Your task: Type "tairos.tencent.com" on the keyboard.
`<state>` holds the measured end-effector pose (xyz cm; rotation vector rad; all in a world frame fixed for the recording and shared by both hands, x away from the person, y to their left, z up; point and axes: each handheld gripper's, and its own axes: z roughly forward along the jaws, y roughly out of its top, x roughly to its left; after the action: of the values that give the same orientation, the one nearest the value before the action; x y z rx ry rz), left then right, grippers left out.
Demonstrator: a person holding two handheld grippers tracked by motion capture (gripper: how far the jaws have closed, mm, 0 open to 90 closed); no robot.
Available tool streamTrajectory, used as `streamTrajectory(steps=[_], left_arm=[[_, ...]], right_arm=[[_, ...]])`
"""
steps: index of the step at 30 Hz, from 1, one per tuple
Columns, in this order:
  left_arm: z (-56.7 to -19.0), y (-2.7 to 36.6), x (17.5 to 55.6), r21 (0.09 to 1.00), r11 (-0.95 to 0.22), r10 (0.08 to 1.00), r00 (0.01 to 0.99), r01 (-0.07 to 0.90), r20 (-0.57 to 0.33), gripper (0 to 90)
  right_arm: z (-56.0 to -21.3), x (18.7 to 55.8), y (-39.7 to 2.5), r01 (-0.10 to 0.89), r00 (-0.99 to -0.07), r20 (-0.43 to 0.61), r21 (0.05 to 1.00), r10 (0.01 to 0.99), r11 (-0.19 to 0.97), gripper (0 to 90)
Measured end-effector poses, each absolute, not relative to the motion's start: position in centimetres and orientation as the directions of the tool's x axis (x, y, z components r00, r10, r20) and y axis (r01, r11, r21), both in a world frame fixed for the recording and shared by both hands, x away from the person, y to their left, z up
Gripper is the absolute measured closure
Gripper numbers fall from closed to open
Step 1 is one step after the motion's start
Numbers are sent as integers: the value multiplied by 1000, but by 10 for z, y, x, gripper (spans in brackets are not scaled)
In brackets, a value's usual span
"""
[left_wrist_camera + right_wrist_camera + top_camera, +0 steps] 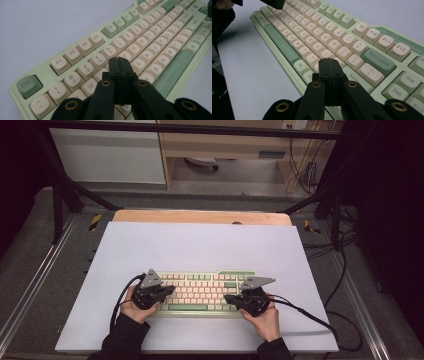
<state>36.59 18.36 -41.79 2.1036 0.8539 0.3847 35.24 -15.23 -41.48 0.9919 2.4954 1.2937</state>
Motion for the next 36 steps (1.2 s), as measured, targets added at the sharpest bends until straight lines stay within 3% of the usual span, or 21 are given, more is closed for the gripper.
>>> streamTrajectory(steps=[36], left_arm=[[-421,217,350,788,-407,707,705,462,-48,896]], right_arm=[[-413,354,-116,469,-796,156,769,585,434,900]])
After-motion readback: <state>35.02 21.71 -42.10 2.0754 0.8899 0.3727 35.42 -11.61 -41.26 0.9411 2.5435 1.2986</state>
